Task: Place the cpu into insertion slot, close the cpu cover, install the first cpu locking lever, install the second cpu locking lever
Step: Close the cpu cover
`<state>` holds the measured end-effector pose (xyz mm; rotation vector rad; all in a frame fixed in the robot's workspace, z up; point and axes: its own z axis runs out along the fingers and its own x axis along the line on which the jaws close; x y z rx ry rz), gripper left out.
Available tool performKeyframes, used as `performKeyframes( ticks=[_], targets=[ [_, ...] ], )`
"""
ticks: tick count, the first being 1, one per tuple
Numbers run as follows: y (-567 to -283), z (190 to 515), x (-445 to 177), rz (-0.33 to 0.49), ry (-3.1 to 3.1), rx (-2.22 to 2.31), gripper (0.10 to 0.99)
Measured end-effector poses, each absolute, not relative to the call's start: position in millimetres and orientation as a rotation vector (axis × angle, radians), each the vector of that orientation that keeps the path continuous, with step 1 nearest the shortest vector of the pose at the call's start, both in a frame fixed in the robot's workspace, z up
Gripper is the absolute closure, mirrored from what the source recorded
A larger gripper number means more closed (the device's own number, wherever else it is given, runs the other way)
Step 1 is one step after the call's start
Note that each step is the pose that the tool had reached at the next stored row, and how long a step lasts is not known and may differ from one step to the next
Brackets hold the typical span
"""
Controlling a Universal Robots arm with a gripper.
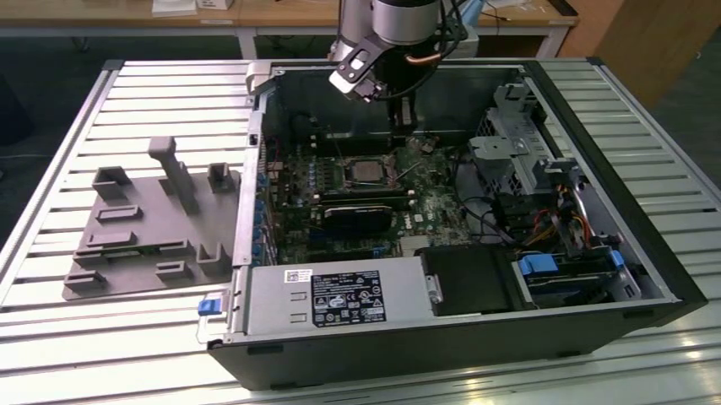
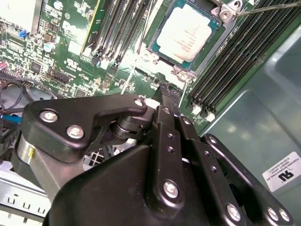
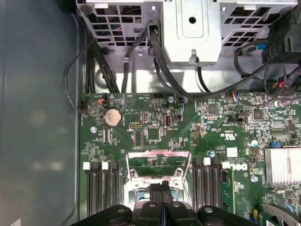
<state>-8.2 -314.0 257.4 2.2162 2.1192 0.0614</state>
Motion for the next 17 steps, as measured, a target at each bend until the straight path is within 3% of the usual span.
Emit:
performKeyframes(
  ticks=[17],
  targets=[
    [-314.0, 257.7, 29.6, 0.061, 2.119, 2.216, 0.984]
  ],
)
